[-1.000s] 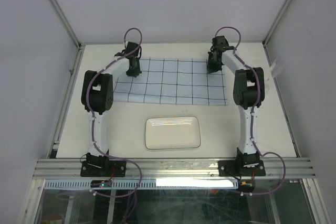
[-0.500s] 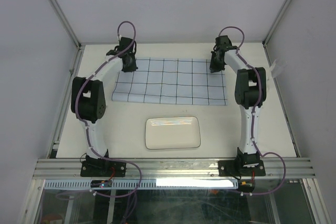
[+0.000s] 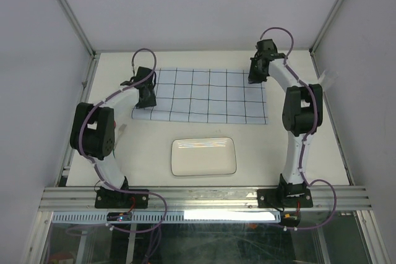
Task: Set the dinner table for one person
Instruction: Flatten out the napkin at the center of the board.
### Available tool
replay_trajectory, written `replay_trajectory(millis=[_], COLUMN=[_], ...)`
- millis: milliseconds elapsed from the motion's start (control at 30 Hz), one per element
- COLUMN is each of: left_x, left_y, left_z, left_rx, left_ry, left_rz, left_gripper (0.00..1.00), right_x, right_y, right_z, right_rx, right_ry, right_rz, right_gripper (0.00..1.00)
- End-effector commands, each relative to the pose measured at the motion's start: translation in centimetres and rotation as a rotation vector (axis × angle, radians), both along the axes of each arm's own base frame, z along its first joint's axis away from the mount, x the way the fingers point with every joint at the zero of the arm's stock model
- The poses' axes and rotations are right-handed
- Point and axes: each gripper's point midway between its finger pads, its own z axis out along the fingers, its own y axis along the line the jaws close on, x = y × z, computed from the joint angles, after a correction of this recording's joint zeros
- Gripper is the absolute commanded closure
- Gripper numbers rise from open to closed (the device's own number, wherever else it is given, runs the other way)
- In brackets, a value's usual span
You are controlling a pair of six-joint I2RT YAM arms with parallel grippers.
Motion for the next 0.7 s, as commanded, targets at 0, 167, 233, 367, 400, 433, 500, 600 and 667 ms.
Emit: replay_trajectory(millis=[0, 167, 233, 367, 400, 433, 500, 600, 667], left_x=[0.4, -0.3, -0.7, -1.6, -1.8, -1.8, -2.0, -2.0, -1.6], left_y=[1.0, 3.2, 4.2, 5.7, 5.9, 5.9, 6.2, 7.3, 7.6], left_z=[0.2, 1.9, 2.4, 2.0, 1.9, 1.9, 1.9, 1.5, 0.7], left_rx=[0.018, 0.102, 0.126, 0.142, 0.144, 0.142, 0.152, 0.167, 0.128], left_ry=[-0.056, -0.112, -0.126, -0.114, -0.112, -0.113, -0.115, -0.103, -0.079], left_rz=[0.068, 0.132, 0.158, 0.191, 0.196, 0.200, 0.213, 0.246, 0.253], left_gripper=[0.60, 0.61, 0.61, 0.60, 0.60, 0.60, 0.60, 0.58, 0.57], right_x=[-0.5, -1.2, -1.5, -2.2, -2.3, -2.5, -2.7, -3.1, -3.1], right_y=[1.3, 2.1, 2.4, 3.0, 3.2, 3.3, 3.5, 3.6, 3.7], right_z=[2.8, 2.4, 2.4, 2.2, 2.1, 2.0, 1.9, 1.9, 2.1], right_rx=[0.030, 0.036, 0.034, 0.033, 0.031, 0.029, 0.027, 0.020, 0.026], right_ry=[-0.062, -0.050, -0.047, -0.040, -0.039, -0.036, -0.031, -0.027, -0.033], right_rz=[0.037, 0.057, 0.064, 0.079, 0.082, 0.084, 0.090, 0.096, 0.096], right_gripper=[0.89, 0.89, 0.89, 0.89, 0.89, 0.89, 0.89, 0.89, 0.89])
